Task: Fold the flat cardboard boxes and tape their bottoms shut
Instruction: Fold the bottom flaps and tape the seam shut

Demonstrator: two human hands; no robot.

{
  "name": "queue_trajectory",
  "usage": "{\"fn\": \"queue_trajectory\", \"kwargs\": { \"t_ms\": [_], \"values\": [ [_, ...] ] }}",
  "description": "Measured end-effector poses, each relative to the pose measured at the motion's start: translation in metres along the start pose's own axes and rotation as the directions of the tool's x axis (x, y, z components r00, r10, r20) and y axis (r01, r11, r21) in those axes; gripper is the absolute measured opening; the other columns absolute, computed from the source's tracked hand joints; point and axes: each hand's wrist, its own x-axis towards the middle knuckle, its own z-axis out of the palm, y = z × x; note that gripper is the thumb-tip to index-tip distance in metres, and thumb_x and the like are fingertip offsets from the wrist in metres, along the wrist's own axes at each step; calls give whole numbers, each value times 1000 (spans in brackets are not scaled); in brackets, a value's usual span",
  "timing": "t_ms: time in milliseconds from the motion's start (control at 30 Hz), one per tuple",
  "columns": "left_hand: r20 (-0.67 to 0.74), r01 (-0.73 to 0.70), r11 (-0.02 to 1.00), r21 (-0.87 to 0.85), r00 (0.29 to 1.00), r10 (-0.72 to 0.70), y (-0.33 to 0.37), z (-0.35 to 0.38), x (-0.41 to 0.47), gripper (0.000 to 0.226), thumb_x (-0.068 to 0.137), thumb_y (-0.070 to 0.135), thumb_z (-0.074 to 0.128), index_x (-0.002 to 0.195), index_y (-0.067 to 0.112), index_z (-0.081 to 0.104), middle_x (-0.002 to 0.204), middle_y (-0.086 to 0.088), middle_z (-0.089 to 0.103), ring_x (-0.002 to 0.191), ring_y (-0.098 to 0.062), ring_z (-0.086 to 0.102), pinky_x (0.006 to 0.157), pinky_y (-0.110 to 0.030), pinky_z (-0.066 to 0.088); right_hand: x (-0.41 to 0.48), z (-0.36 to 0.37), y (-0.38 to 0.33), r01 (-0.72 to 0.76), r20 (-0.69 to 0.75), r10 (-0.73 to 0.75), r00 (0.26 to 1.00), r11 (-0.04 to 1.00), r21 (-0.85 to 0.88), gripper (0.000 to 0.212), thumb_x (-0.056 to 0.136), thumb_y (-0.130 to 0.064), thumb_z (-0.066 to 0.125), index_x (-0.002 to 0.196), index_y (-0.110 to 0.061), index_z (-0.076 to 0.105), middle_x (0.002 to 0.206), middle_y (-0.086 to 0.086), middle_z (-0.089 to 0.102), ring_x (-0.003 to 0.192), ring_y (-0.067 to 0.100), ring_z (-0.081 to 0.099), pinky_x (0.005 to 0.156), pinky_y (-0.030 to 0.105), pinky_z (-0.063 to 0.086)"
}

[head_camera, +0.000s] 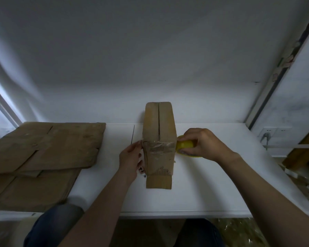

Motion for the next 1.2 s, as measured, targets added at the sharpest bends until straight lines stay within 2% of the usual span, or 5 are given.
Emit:
{"fn": "queue_trajectory", "kwargs": {
  "t_ms": [333, 467, 600, 767, 1200],
  "values": [
    [1, -82, 926, 370, 996, 88, 27, -5, 14, 53, 94, 33, 69, 140, 14, 50, 132, -12, 59, 113, -27, 60, 83, -35, 53, -6, 8, -3, -68, -57, 69, 996, 998, 20, 40, 77, -35, 86, 115, -29, 75, 107, -10, 70, 92, 7, 63, 81, 16, 48],
    [237, -702, 338, 627, 585, 775, 22, 9, -12, 27, 104, 22, 51, 130, 16, 57, 124, 2, 62, 114, -13, 56, 95, -29, 49, -4, 10, -6, -72, -63, 72, 995, 997, 6, 40, 78, -34, 86, 116, -28, 75, 108, -9, 70, 92, 8, 62, 82, 17, 47],
    [771, -866, -130, 483, 350, 532, 7, 37, -36, 52, 101, 34, 36, 142, 7, 53, 145, -7, 55, 139, -21, 44, 118, -40, 31, -4, 12, -8, -65, -88, 65, 994, 998, 1, 38, 75, -31, 88, 111, -27, 77, 100, -9, 71, 84, 3, 58, 77, 14, 45],
    [817, -721, -387, 575, 478, 323, -1, 49, -36, 79, 97, 58, 22, 154, 4, 35, 160, -13, 36, 150, -25, 31, 123, -42, 18, -4, 10, -10, -83, -84, 82, 993, 996, -11, 36, 75, -31, 85, 110, -30, 77, 96, -9, 71, 83, 10, 62, 75, 19, 45],
    [613, -598, -151, 787, 786, 81, 54, 24, 2, 99, 89, 75, 7, 160, 7, -5, 167, -9, -14, 154, -18, -13, 125, -48, -2, -3, 10, -10, -118, -27, 117, 993, 992, -41, 42, 80, -38, 83, 119, -31, 73, 112, -8, 70, 98, 12, 63, 85, 26, 51]
  ]
}}
